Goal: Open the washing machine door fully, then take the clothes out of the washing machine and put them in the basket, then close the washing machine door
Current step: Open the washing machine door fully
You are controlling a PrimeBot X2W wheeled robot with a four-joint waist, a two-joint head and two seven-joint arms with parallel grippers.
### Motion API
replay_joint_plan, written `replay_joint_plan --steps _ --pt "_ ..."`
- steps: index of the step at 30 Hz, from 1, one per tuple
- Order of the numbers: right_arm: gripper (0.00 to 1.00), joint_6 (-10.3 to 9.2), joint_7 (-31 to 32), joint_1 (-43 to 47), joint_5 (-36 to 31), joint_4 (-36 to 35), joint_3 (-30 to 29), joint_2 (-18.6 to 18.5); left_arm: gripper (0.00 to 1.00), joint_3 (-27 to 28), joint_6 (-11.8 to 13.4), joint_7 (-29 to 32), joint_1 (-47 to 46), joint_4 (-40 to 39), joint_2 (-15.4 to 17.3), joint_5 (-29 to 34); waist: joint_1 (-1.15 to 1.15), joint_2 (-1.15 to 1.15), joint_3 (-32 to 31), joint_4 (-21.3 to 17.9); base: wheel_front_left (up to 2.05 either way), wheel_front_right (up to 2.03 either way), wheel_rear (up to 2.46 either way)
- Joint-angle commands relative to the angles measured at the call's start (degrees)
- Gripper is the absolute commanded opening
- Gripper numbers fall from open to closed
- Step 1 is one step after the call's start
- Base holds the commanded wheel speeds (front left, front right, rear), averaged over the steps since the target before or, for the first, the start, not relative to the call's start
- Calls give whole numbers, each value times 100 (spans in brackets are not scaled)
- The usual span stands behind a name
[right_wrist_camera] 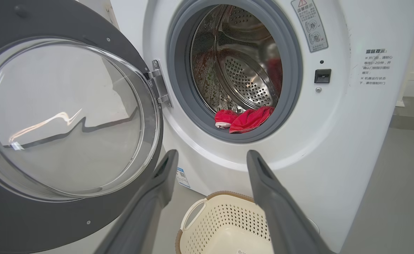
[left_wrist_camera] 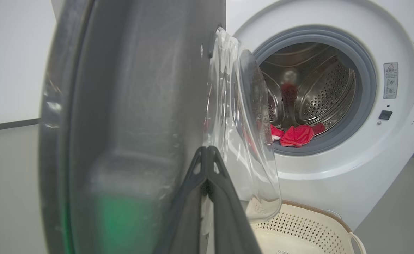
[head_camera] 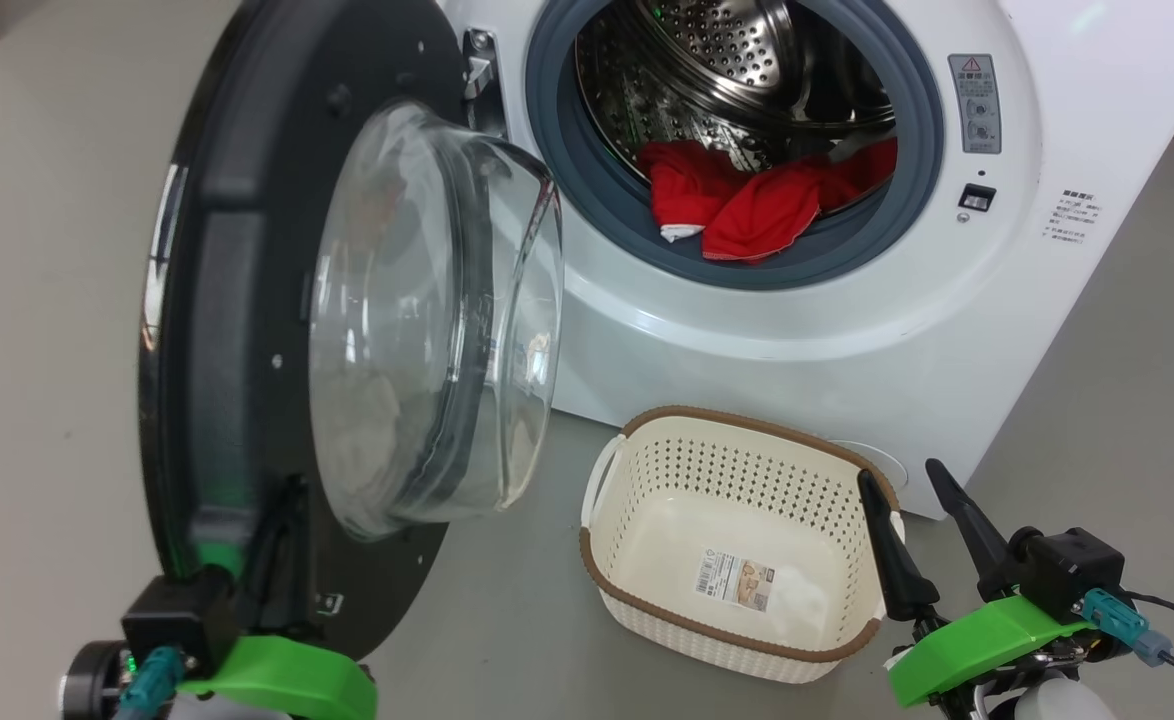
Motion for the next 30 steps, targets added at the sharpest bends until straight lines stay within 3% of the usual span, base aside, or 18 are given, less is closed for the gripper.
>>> replay_joint_plan --steps 1,19,30 --pt "100 36 -54 -147 -83 -134 141 3 0 393 104 -110 -57 -77 223 -37 0 0 34 -27 0 0 0" --pt "100 36 -54 -203 -177 -145 143 -93 0 1262 254 -698 -25 485 524 -387 0 0 304 -149 0 0 0" --pt "100 36 -54 -204 -207 -137 224 -211 0 1648 10 -891 -324 1025 520 -289 0 0 493 -160 0 0 0"
